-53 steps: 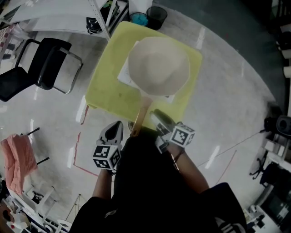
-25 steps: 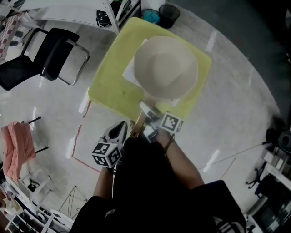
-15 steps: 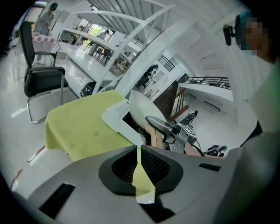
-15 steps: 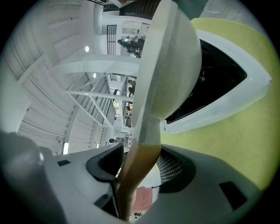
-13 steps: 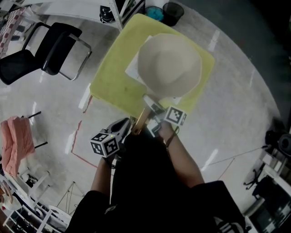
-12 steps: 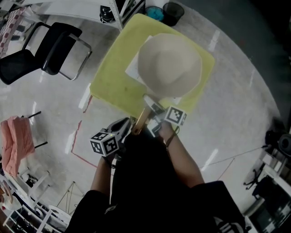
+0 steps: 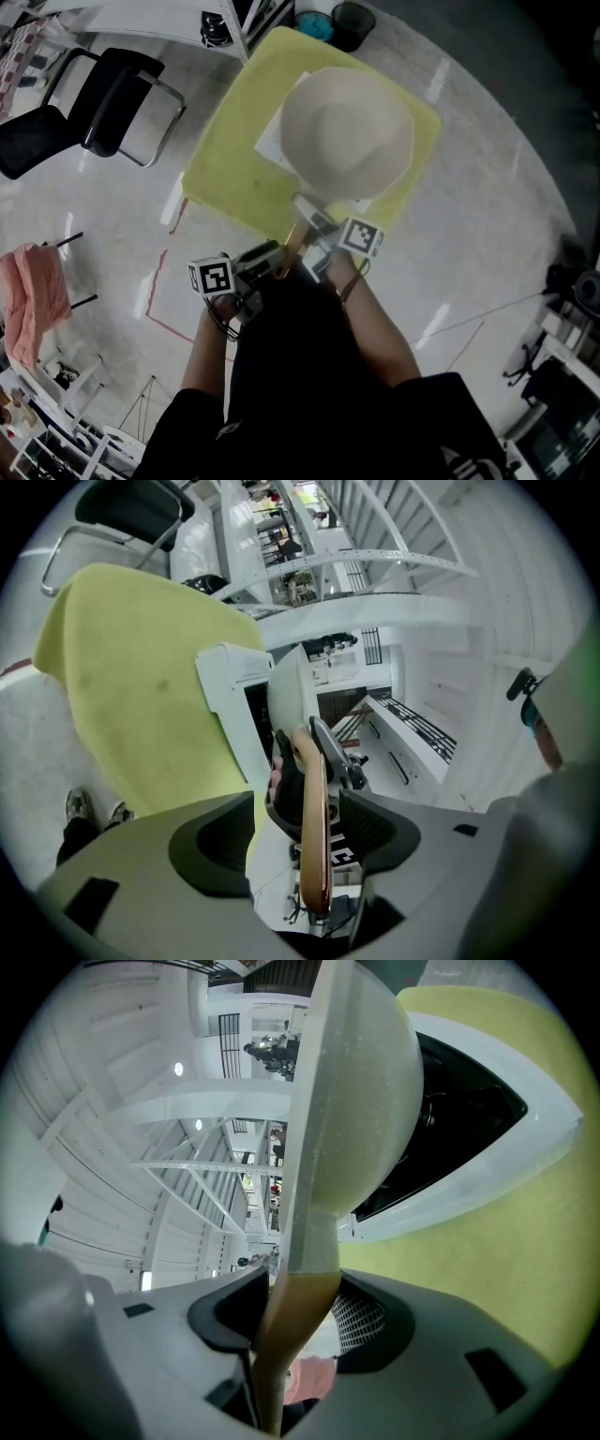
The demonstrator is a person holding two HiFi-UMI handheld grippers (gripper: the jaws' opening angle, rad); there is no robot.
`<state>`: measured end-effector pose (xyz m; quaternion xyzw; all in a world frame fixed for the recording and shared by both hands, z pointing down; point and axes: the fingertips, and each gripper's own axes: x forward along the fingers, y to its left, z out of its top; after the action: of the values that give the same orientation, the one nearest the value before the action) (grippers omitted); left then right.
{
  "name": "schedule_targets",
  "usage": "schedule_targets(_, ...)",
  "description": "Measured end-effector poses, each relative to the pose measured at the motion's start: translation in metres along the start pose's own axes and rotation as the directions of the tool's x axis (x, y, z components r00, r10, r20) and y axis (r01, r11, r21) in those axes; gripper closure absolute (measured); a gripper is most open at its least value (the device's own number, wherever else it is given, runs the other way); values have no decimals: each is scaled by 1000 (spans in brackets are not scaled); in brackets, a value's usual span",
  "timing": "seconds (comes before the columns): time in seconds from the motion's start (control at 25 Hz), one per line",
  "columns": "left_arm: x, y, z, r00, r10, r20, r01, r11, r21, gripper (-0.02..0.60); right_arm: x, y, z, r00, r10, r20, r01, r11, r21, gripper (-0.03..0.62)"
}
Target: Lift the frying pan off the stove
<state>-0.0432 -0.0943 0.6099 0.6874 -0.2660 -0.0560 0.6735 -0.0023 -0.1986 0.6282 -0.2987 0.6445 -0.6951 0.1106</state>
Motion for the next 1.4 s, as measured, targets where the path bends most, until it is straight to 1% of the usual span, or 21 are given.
schedule_targets(0.08,6,-1,-5,1000,-16,-22,16,1000,-17,275,-1,-1,-1,1000,-19,-7,19,1000,2,378)
schedule_targets(0.12,10,-6,-5,999,-35,-16,35,999,-37,275,-1,-1,-1,1000,-25,-9,25,1000,4,378)
schedule_targets(0.24,21,-17,-3,992,-119,32,122,988,-90,275,-1,-1,0,1000,-17,-7,17,1000,3,378)
schedule_targets(0.28,24,-18,-5,989,-137,48,142,982,-127,275,-1,-1,1,1000,-15,-6,15,1000,-1,378)
schedule_targets(0.36,28,-19,-9,986,-156,65,165,967,-194,275,0,-2,1,1000,-12,-9,12,1000,-11,378)
schedule_targets(0.44,30,-19,-12,985,-161,69,172,961,-216,276,0,-2,0,1000,-19,-16,18,1000,-13,376)
schedule_targets(0.56,32,-18,-14,985,-162,56,170,962,-213,280,2,1,-2,1000,-11,-27,11,1000,-10,375)
schedule_targets(0.6,33,-18,-14,985,-169,47,175,963,-207,295,3,2,-1,1000,3,-30,-4,1000,-22,375)
schedule_targets(0.68,34,-19,-15,983,-180,24,181,965,-191,397,2,1,-1,999,2,-34,-4,999,-34,375)
schedule_targets(0.72,35,-19,-16,984,-178,9,176,967,-183,434,2,-1,-2,999,-4,-37,3,999,-36,375)
schedule_targets(0.8,35,-19,-18,986,-165,-26,159,975,-155,437,3,0,-4,999,5,-46,-7,999,-47,375)
schedule_targets(0.88,37,-21,-17,984,-168,-63,159,979,-124,437,4,4,-3,998,20,-51,-23,998,-51,375)
schedule_targets(0.92,39,-24,-17,981,-178,-77,168,978,-120,437,3,5,-2,998,24,-52,-27,999,-44,373)
schedule_targets(1.04,41,-29,-17,974,-200,-102,187,975,-121,440,0,-2,-3,999,-15,-51,15,1000,-3,371)
schedule_targets(1.16,41,-30,-18,975,-197,-106,184,976,-117,442,1,-2,-4,998,-3,-55,3,1000,0,370)
schedule_targets(1.2,41,-31,-18,975,-199,-99,187,975,-123,442,1,0,-3,998,13,-56,-14,1000,-10,370)
schedule_targets(1.28,40,-31,-18,975,-206,-81,193,970,-151,443,6,11,0,995,79,-66,-84,993,-81,367)
schedule_targets(1.32,40,-30,-18,975,-212,-70,197,965,-171,443,7,14,1,993,94,-72,-101,989,-105,367)
schedule_targets(1.4,40,-32,-18,970,-238,-46,223,950,-219,443,6,10,0,995,66,-79,-74,993,-96,367)
